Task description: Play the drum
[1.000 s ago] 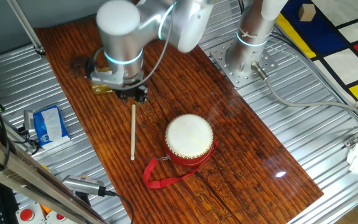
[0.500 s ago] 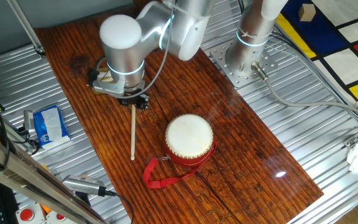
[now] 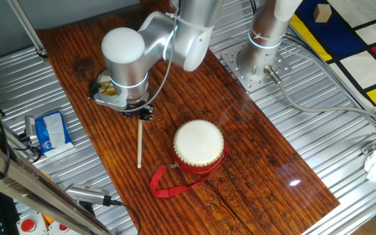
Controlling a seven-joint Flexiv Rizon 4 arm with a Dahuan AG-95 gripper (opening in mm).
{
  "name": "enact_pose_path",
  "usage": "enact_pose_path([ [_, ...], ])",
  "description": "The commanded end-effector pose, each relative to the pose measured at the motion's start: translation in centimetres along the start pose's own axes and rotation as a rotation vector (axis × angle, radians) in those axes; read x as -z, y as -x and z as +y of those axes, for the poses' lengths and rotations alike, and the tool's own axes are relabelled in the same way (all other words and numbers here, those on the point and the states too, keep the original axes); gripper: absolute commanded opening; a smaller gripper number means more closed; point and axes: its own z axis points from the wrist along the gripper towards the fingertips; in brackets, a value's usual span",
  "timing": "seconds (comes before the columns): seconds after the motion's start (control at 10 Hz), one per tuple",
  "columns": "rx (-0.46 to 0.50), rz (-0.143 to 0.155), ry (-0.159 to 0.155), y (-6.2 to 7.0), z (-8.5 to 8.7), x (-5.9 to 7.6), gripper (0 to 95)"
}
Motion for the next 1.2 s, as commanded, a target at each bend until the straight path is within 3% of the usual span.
enact_pose_path([
  [0.1, 0.025, -0.003, -0.004, 0.0, 0.0, -0.03, 38.0],
  [0.5, 0.023, -0.001, -0.015, 0.0, 0.0, -0.03, 38.0],
  [0.9, 0.052, -0.015, 0.005, 0.0, 0.0, -0.03, 38.0],
  [1.2, 0.068, 0.015, 0.002, 0.0, 0.0, -0.03, 38.0],
])
